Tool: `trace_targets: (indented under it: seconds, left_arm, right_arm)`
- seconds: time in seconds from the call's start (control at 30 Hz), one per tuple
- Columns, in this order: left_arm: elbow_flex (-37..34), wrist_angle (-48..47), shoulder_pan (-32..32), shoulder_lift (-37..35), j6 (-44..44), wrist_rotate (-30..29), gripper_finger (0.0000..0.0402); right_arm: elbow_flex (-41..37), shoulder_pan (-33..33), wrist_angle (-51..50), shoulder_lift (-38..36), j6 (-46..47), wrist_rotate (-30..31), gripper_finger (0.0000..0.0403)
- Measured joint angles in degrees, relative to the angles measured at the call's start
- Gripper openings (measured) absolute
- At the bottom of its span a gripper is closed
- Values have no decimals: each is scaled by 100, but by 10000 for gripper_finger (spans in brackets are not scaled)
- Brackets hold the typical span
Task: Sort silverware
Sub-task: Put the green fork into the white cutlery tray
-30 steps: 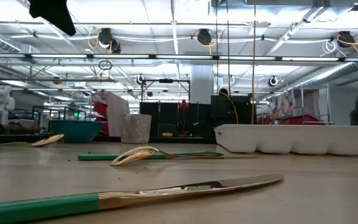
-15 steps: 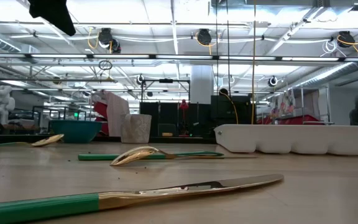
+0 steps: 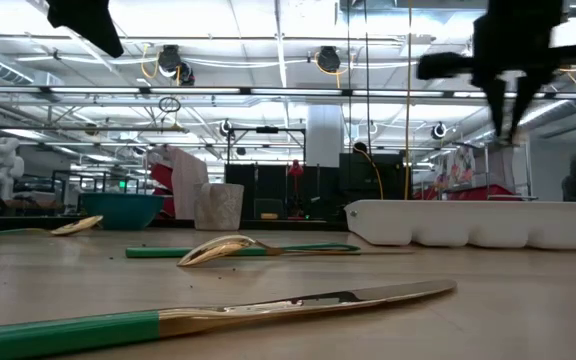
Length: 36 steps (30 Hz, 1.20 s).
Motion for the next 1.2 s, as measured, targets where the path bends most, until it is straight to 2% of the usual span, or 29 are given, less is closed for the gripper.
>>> trace_targets:
  seconds: [0.1,0.23,0.5,0.7,0.8,0.9,1.2]
  left_arm:
    - [0,0,0,0,-5,-66,73]
    - [0,0,0,0,-10,-83,73]
    - [0,-16,0,0,-34,-169,73]
    - [0,-34,0,0,1,-251,73]
    - [0,-37,2,0,5,-251,73]
    - [0,-52,0,0,5,-256,73]
    - [0,-70,0,0,10,-362,73]
  right_arm:
    - [137,-484,-60,0,-1693,690,0]
    - [180,-1292,-39,0,-3116,1280,0]
    - [174,-2696,50,-178,-5619,1708,0]
    - [136,-3208,287,-209,-7178,1668,0]
    - [-28,-3354,753,-209,-7571,1506,0]
    - [-218,-3466,1082,-209,-7531,955,0]
    - [-1094,-3504,1638,-205,-7381,575,0]
